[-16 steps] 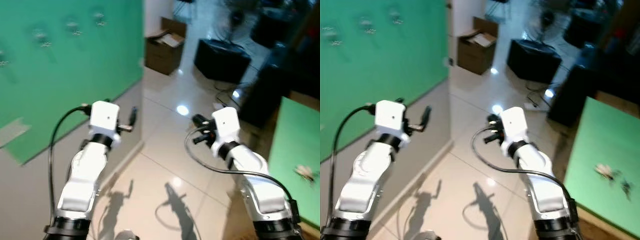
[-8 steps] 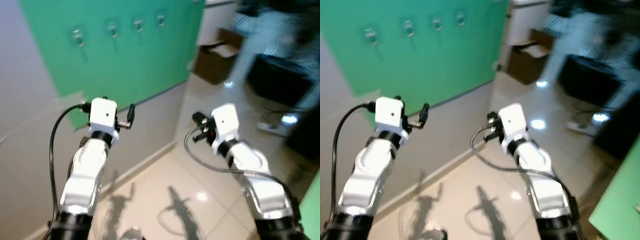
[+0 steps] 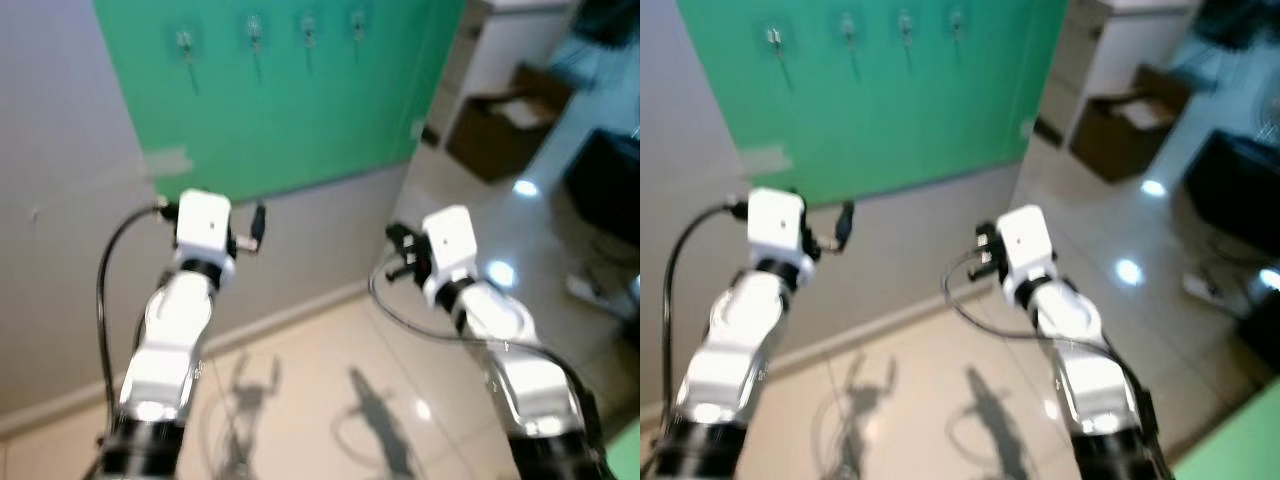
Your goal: Hang keys on a hook
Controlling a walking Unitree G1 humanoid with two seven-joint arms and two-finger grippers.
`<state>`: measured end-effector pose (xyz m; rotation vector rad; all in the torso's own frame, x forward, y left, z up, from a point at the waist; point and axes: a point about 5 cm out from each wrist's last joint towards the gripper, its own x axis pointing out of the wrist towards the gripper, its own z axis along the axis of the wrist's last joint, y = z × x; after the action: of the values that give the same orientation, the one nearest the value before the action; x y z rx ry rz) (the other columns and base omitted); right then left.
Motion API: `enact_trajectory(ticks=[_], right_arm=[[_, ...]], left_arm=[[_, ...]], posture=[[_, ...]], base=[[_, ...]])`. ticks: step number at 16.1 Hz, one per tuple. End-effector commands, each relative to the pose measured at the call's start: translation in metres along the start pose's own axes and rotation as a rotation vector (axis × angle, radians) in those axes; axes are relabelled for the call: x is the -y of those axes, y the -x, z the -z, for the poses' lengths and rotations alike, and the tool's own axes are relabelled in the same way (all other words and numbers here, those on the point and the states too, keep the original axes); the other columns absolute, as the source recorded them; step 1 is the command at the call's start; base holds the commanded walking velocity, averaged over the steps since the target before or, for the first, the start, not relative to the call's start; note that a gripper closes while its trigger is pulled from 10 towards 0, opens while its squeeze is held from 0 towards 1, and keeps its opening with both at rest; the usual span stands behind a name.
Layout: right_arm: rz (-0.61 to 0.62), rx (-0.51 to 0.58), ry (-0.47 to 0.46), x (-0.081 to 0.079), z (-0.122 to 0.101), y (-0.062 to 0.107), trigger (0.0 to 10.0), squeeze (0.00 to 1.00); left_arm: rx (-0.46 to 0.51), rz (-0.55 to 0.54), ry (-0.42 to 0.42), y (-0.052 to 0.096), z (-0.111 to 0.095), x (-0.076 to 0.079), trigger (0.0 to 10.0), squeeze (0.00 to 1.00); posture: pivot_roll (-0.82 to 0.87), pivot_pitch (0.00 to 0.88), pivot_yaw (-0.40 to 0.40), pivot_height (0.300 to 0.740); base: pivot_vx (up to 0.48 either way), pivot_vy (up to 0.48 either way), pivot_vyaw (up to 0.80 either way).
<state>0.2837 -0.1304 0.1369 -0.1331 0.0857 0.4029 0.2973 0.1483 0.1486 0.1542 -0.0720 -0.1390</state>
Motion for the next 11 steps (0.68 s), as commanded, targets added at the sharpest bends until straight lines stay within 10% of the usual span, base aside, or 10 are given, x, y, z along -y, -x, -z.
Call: enact_trajectory(ticks=[1,11], right_arm=[[0.029,0.014,-0.011,0.005,-0.003,0.0,10.0,0.0],[0.3,0.01,-0.296,0.024,0.014,0.013,10.0,0.0]], left_arm=[[0.011,0.01,-0.003,-0.001,-0.003,0.002,10.0,0.0],[0.034,0.013,0.039,-0.003,-0.003,-0.018,10.0,0.0]], posture=[[-0.06,0.0,-0.038,0.718],[-0.08,0.0,0.044,0.718]], base=[[0.0,-0.304,0.8],[0.031,0.0,0.08]])
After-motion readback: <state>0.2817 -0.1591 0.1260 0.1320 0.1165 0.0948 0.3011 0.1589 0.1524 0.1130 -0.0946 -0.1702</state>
